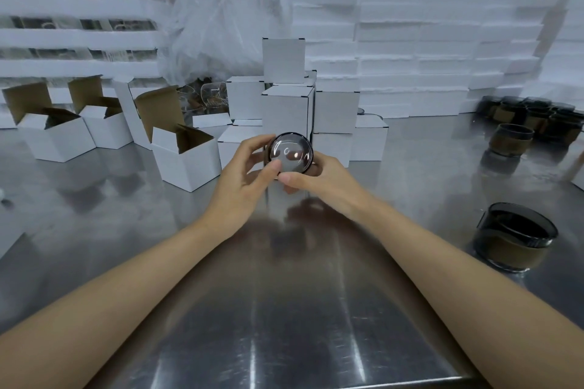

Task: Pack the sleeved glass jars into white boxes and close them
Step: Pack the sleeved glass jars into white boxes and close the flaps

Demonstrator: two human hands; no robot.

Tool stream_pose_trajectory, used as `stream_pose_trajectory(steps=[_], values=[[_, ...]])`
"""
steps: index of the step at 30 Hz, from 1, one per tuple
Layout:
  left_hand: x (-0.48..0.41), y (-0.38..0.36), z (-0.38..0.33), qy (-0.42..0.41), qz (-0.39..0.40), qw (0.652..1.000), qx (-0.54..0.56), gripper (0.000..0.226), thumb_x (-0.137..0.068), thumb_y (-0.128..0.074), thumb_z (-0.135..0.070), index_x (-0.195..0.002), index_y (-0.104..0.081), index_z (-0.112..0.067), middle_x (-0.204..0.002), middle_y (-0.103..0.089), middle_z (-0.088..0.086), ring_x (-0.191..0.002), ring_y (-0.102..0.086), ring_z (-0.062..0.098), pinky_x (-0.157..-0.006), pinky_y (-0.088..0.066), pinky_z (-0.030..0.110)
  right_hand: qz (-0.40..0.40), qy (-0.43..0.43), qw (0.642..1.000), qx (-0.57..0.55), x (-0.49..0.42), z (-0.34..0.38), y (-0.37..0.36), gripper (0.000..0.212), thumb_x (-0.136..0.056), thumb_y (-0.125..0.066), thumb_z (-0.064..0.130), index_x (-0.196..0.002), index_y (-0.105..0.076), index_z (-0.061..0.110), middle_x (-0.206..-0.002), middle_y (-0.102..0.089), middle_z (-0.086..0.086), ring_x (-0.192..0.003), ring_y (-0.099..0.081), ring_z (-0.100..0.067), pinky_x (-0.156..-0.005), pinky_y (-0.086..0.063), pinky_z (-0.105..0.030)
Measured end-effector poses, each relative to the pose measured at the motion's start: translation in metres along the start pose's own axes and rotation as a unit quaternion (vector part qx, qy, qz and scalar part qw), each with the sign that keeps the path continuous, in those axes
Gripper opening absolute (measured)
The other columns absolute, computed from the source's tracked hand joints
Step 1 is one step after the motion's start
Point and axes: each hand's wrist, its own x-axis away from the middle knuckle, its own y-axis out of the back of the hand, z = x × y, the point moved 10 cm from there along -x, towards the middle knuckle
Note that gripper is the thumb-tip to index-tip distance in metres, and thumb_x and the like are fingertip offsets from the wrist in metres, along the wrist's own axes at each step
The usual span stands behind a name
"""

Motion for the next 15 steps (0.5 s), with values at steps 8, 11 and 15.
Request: stream_pose_trajectory(steps=[8, 11, 15], values=[[-0.002, 0.003, 0.009, 0.024, -0.013, 0.999, 0.029, 0.038, -0.086, -0.062, -0.038, -0.121, -0.054, -0.027, -0.123, -0.062, -0.005, -0.118, -0.058, 0.017, -0.096, -0.050, 0.040, 0.013, 0.002, 0.999, 0.033, -0.004, -0.003, 0.000, 0.032, -0.078, -0.075, 0.043, -0.105, -0.061, 0.031, -0.076, -0.070, 0.007, -0.071, -0.065, -0.007, -0.075, -0.054, -0.023], [-0.001, 0.005, 0.008, 0.018, -0.021, 0.999, 0.039, 0.042, -0.086, -0.065, -0.031, -0.124, -0.048, -0.031, -0.126, -0.058, -0.013, -0.120, -0.056, 0.013, -0.092, -0.049, 0.026, 0.028, -0.014, 0.999, 0.005, -0.006, -0.004, -0.002, 0.037, -0.076, -0.064, 0.056, -0.106, -0.060, 0.035, -0.073, -0.065, 0.010, -0.067, -0.059, -0.006, -0.067, -0.051, -0.020], [0.002, 0.001, -0.001, -0.018, -0.005, 1.000, 0.022, 0.058, -0.081, -0.069, -0.018, -0.130, -0.042, -0.036, -0.136, -0.051, -0.014, -0.130, -0.048, 0.015, -0.102, -0.045, 0.031, 0.043, -0.060, 0.996, -0.041, -0.007, -0.010, -0.004, 0.061, -0.081, -0.041, 0.071, -0.123, -0.057, 0.031, -0.111, -0.069, -0.008, -0.087, -0.068, -0.021, -0.080, -0.051, -0.030]])
